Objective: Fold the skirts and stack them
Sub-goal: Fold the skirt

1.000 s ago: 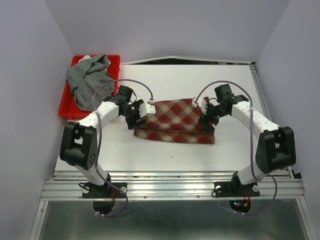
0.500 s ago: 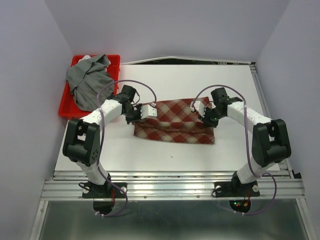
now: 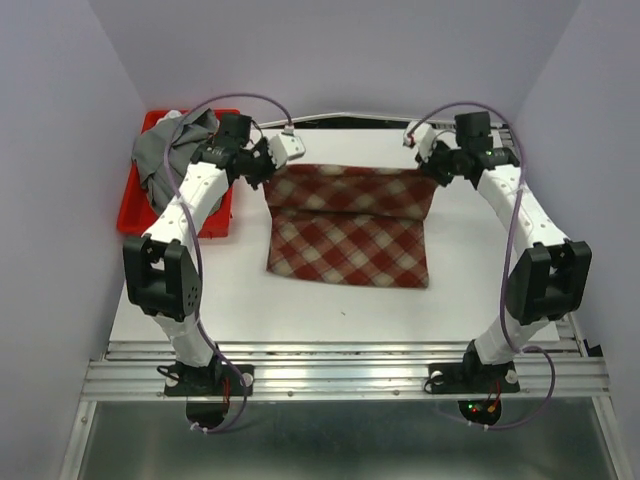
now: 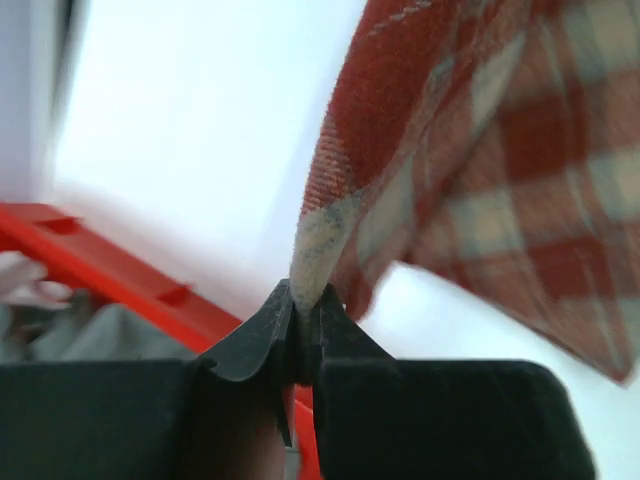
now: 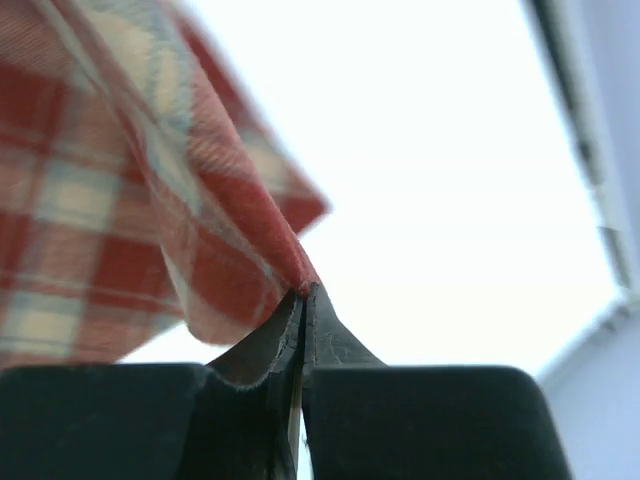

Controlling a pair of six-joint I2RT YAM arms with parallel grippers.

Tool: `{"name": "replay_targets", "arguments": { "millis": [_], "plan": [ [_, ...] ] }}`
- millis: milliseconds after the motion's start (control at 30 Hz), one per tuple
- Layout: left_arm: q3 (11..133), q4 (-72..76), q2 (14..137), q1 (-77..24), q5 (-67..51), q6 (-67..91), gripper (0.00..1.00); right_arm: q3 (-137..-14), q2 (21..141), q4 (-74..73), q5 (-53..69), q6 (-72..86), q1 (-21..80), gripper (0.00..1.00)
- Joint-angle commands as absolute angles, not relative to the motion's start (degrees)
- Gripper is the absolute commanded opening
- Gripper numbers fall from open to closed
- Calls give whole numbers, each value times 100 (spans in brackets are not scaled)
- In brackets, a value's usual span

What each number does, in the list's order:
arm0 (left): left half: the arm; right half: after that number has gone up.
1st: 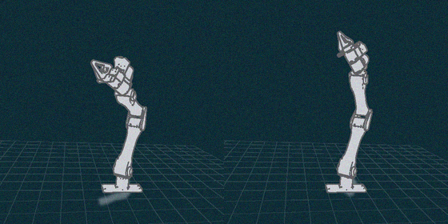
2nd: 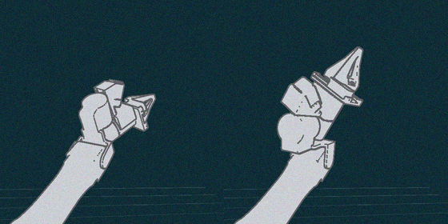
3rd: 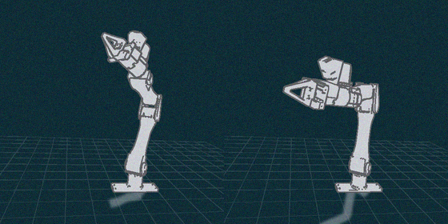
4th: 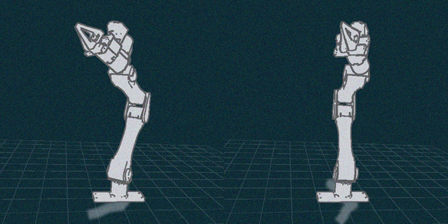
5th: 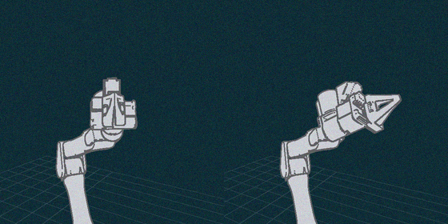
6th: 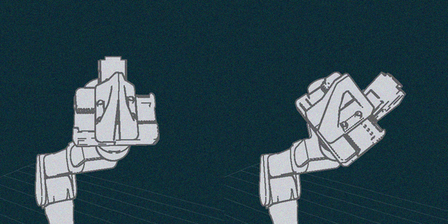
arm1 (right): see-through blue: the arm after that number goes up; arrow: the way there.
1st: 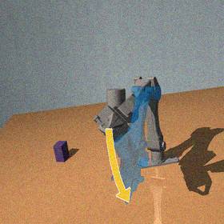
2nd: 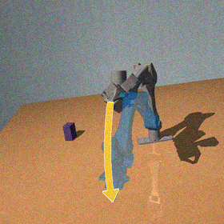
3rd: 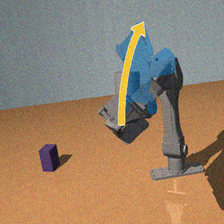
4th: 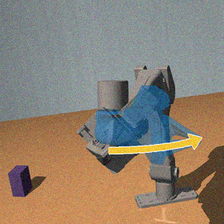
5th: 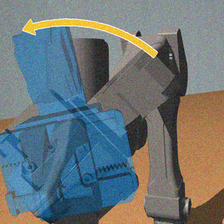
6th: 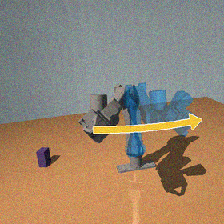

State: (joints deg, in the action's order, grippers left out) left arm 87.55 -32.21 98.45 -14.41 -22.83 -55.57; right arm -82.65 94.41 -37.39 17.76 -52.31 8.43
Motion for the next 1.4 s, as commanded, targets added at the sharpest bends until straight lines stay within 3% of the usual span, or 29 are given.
{"name": "replay_targets", "arguments": {
  "millis": [0,133,233,633,833,967,1200,1367],
  "plan": [
    [10143,-2523,9808,-1274,-1960,-4334,0,-10201,9790,-3059,1283,-4615,361,1],
    [11379,-2172,9721,-1274,-1627,-3745,0,-11196,9713,-2875,1047,-4500,360,1],
    [11444,-1776,9318,-1274,-1433,-3551,0,-11285,9405,-2462,932,-4509,360,1],
    [9177,-1335,6393,-1318,-2171,-4087,0,-9792,6839,-2012,1019,-4473,360,1],
    [8869,-2126,5539,-1318,-2970,-4140,0,-9984,6153,-2601,1125,-4667,360,1],
    [8851,-2801,5537,-1327,-3453,-4034,0,-10160,6169,-2839,1046,-4904,360,1],
    [8412,-3436,6494,-1327,-3823,-4034,0,-9089,6748,-2419,1169,-5396,360,1],
    [7665,-2954,7583,-1327,-3473,-3920,0,-8297,7732,-1680,1423,-5353,360,1]
  ]
}}
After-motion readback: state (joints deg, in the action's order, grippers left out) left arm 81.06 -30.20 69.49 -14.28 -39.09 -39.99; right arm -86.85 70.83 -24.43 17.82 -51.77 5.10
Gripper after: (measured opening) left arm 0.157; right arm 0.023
